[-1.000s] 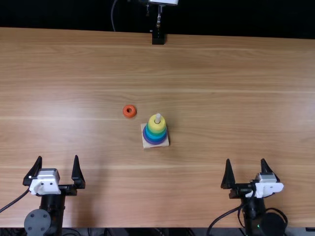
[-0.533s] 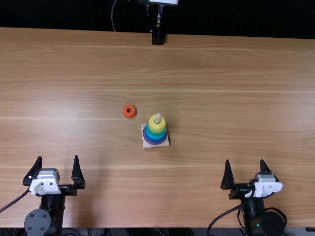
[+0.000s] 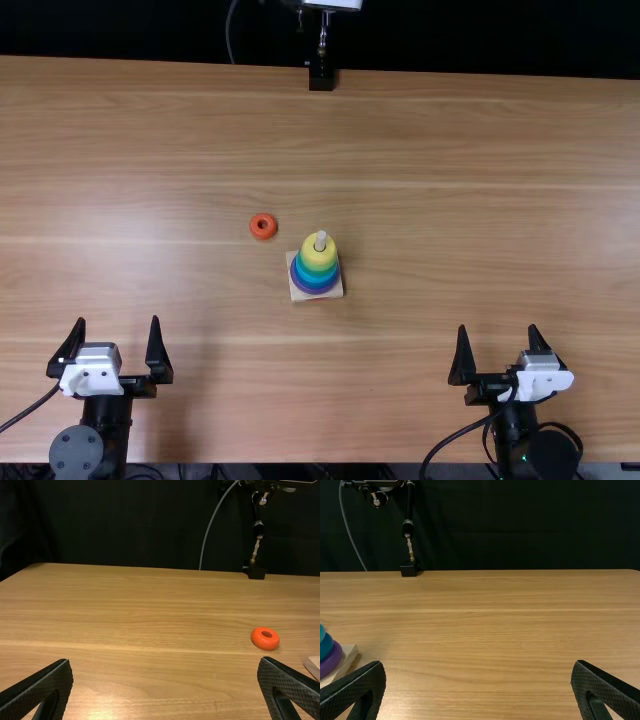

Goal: Build the Hanoi tower: stack the rings onto the peg from bottom to top in this color order: purple, dark blue, light blue, dark green, light green, yellow, orange.

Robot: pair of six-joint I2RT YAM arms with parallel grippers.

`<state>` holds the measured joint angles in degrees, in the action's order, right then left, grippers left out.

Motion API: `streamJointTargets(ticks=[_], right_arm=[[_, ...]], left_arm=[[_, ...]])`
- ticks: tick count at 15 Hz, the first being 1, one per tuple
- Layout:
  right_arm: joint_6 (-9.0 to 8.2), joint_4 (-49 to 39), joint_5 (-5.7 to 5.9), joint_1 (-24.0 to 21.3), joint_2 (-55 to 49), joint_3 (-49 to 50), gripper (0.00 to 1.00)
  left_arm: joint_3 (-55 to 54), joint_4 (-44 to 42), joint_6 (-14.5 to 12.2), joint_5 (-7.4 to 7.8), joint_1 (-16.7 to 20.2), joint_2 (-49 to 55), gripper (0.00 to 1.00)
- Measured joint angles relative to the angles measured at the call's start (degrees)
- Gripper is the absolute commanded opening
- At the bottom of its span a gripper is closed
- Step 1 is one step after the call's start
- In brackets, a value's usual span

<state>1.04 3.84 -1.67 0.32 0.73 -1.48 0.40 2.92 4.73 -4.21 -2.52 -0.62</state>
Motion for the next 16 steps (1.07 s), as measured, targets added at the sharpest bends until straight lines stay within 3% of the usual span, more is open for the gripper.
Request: streamJointTargets(ticks=[12, 16], right_arm=[[0.13, 0.0, 0.02, 0.0, 0.0, 0.0, 1.00], [0.15, 0.0, 0.00, 0.0, 0.0, 0.0, 1.00]], left_arm=[[0.4, 0.3, 0.0, -0.02, 0.4, -0.1, 1.00], [10.4, 0.3, 0.0, -0.13, 0.4, -10.4, 1.00]])
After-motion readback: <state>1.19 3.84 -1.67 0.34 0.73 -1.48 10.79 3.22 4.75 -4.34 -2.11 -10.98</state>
